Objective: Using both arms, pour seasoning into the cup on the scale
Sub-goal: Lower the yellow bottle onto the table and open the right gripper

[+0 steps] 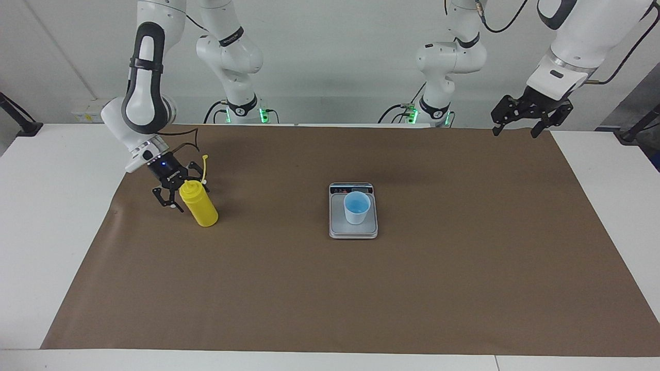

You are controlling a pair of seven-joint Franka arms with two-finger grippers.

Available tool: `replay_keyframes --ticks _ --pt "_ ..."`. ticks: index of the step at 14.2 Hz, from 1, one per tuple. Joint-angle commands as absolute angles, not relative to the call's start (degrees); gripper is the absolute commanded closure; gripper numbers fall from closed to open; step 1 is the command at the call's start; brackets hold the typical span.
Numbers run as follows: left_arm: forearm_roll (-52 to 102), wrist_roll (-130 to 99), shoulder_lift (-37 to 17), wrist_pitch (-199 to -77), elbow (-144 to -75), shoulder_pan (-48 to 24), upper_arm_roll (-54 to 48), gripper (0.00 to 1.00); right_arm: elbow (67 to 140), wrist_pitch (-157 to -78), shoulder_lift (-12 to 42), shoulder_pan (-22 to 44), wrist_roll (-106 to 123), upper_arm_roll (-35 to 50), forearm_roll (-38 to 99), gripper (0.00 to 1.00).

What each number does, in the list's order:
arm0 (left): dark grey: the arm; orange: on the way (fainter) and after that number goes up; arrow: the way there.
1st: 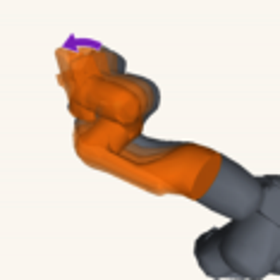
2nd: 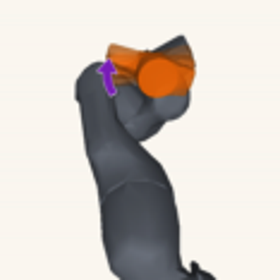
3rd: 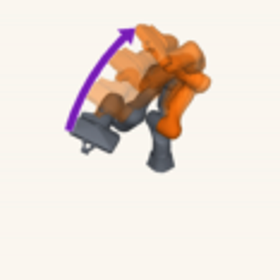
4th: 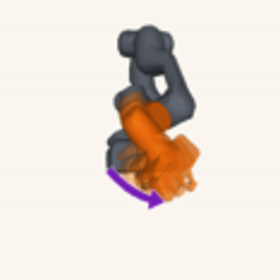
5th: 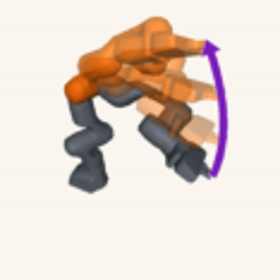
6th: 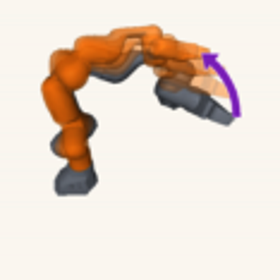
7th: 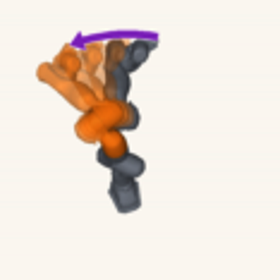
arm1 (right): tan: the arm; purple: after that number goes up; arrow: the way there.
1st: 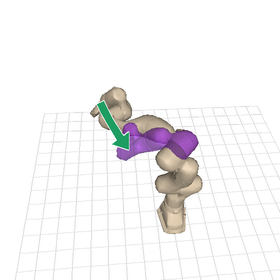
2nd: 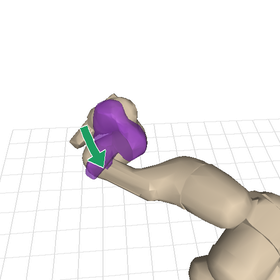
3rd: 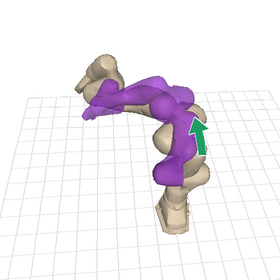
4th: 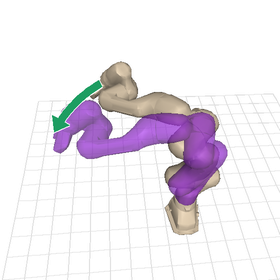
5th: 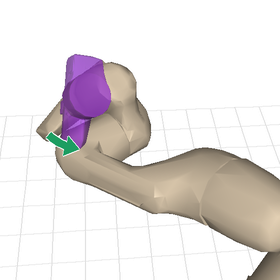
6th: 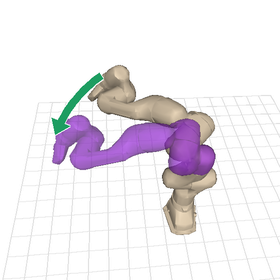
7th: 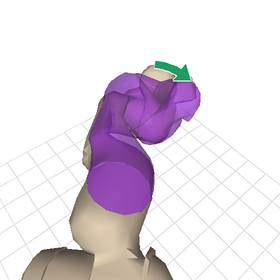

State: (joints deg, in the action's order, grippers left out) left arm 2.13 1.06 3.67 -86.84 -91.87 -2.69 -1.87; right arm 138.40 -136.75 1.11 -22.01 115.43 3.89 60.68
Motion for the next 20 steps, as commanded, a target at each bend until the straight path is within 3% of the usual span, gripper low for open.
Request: replay_keyframes --ticks 1,8,12,20 --pt "2.37 1.32 4.48 -86.22 -92.46 -2.81 -1.49 0.0 137.65 -136.76 -0.26 -24.6 115.49 4.39 52.33 0.0" --pt "2.37 1.32 4.48 -86.22 -92.46 -2.81 -1.49 0.0 122.29 -135.97 -0.44 -23.74 114.01 4.74 24.12 0.0" --pt "2.37 1.32 4.48 -86.22 -92.46 -2.81 -1.49 0.0 115.68 -132.91 -0.79 -21.27 94.88 5.36 12.43 0.0" --pt "2.37 1.32 4.48 -86.22 -92.46 -2.81 -1.49 0.0 110.92 -125.43 -1.23 -13.54 54.36 5.71 9.32 0.0"
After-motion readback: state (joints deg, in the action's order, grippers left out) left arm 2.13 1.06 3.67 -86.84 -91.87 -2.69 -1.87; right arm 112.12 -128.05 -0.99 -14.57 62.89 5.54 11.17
